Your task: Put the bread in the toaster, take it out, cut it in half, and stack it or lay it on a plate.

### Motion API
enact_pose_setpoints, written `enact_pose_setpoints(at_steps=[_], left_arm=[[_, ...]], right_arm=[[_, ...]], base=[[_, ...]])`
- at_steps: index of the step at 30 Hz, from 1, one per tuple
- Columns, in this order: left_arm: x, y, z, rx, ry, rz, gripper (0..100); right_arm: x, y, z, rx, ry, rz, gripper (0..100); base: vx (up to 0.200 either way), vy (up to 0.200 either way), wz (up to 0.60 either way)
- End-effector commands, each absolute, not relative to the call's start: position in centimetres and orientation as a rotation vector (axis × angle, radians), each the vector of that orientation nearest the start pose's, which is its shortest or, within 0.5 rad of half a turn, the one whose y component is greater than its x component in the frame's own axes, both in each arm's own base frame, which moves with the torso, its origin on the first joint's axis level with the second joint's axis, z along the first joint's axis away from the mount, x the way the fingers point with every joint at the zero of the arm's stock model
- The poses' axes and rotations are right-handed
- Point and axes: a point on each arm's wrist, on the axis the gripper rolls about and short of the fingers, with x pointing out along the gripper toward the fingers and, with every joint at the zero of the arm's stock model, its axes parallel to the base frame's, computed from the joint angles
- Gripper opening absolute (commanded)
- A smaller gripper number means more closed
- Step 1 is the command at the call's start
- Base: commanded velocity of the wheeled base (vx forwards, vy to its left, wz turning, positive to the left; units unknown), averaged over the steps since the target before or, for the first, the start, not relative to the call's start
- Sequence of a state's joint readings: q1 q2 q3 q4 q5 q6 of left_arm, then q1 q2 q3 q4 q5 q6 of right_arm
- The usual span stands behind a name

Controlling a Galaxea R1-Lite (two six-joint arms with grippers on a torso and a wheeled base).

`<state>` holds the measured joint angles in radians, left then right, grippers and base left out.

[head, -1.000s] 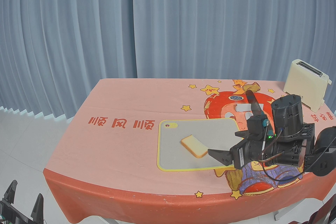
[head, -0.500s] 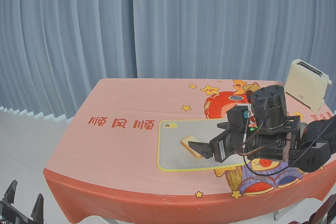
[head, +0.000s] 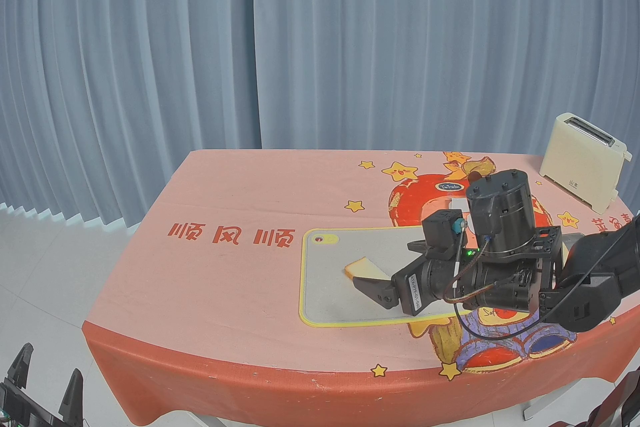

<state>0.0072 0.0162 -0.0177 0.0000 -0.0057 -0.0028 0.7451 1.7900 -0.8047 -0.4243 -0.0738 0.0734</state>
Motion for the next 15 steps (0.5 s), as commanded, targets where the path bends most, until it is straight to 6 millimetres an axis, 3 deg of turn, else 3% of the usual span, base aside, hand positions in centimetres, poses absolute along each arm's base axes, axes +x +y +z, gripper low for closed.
enact_pose_setpoints(at_steps=[1, 9, 15], left_arm=[[-2.3, 0.0, 7.5, -0.003, 0.000, 0.002, 100], [-2.3, 0.0, 7.5, -0.003, 0.000, 0.002, 100], [-2.3, 0.0, 7.5, -0.003, 0.000, 0.002, 100]], right_arm=[[23.1, 21.0, 13.5, -0.157, 0.545, 0.632, 100], [23.1, 21.2, 13.4, -0.157, 0.547, 0.635, 100], [23.0, 21.9, 12.0, -0.181, 0.588, 0.648, 100]], base=[[0.000, 0.000, 0.00], [0.000, 0.000, 0.00], [0.000, 0.000, 0.00]])
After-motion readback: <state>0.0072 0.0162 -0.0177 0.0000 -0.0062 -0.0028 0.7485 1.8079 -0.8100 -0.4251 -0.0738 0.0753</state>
